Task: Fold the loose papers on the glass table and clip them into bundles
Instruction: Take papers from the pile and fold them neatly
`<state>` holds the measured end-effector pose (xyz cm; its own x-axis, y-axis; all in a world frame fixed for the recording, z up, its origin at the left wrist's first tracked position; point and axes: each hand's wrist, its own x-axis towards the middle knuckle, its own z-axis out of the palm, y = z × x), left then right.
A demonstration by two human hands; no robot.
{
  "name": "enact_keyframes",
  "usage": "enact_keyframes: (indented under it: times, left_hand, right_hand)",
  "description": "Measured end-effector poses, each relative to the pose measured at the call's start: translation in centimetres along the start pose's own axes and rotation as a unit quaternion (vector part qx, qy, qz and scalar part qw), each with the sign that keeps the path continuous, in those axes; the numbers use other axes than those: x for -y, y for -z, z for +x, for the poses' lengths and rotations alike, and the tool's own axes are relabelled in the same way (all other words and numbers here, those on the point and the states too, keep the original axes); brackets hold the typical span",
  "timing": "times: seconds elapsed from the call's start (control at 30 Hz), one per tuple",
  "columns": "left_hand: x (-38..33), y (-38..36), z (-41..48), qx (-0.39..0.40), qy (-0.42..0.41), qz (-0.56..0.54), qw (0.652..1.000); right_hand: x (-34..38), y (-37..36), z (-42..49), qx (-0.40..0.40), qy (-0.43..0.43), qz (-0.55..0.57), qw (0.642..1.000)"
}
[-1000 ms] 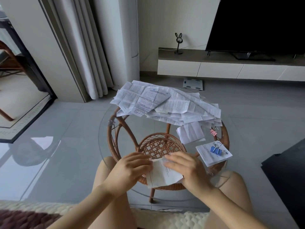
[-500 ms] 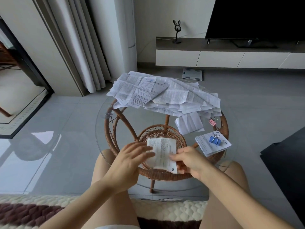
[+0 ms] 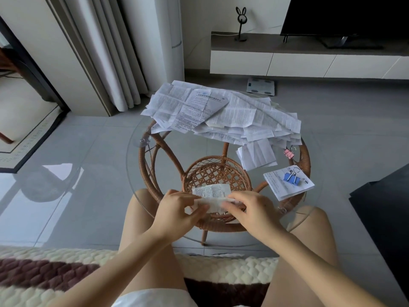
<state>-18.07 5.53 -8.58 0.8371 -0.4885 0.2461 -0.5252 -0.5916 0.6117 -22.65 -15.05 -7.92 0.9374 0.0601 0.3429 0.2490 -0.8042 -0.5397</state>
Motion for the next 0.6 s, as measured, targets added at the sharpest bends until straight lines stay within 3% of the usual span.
enact_keyframes:
  times: [0.1, 0.2, 0.33, 0.4, 0.47, 0.53, 0.6]
  left_hand:
    - [-0.4, -0.7, 0.4, -0.057, 0.092, 0.000, 0.994]
    - [-0.2, -1.7, 0.2, -0.119, 0.104, 0.096, 0.983]
    - [0.2, -2.1, -0.1, -0.144, 0.150, 0.171, 0.963]
    - [0.5, -1.9, -0.4, -0.164, 0.108, 0.199, 0.960]
    - [0.6, -1.8, -0.8, -0.154, -0.009, 0.207, 0.966]
    - [0.4, -1.9, -1.2, -0.093, -0.132, 0.182, 0.970]
    - [0.2, -2.2, -1.5, -0.031, -0.181, 0.159, 0.970]
  right_hand:
    - [0.0, -1.3, 1.6, -0.026, -0.038, -0.020, 0.999]
    - [0.0, -2.1, 2.2, -0.028, -0.056, -0.057, 0.996]
    - [0.5, -2.2, 2.9, -0.012, -0.047, -0.107, 0.993]
    - [0.9, -2.1, 3.3, 0.010, -0.038, -0.138, 0.990]
    - [0.9, -2.1, 3.5, 0.020, -0.025, -0.167, 0.985]
    - [0.9, -2.2, 3.8, 0.024, -0.020, -0.178, 0.984]
    - [0.5, -2.4, 3.8, 0.025, -0.017, -0.169, 0.985]
